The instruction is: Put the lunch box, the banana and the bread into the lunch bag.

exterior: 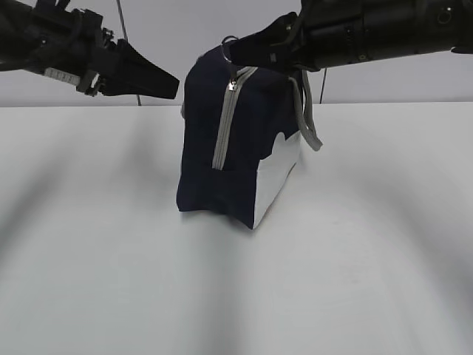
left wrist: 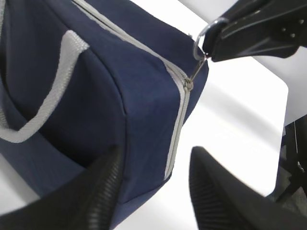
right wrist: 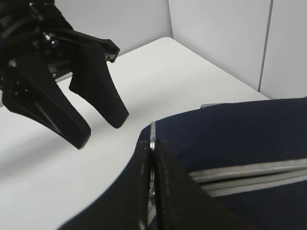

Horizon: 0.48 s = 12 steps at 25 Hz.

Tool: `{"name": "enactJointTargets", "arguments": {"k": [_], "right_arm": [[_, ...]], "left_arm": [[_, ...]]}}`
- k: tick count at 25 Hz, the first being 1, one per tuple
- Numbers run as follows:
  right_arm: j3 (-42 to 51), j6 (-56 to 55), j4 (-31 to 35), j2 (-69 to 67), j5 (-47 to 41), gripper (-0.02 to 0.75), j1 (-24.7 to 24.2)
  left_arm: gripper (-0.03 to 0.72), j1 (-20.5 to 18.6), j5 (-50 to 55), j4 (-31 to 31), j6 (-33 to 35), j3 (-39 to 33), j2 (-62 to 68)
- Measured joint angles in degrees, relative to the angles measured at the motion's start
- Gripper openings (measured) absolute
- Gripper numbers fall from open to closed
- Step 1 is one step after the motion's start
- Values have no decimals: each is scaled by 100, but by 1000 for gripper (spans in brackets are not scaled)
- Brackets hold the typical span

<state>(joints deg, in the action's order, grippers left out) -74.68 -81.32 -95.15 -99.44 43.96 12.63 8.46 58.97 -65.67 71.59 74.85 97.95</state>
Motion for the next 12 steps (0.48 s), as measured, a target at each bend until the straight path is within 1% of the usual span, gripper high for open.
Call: {"name": "enactJointTargets", "arguments": {"k": [5,12], "right_arm": [[0,-6,-13,0,23,-16,0],[0,-42,-17,0,44,-16,0]], "left_arm": [[340,267,-348,79,127,0,180],[340,500,-873,97,248,0,244]]}}
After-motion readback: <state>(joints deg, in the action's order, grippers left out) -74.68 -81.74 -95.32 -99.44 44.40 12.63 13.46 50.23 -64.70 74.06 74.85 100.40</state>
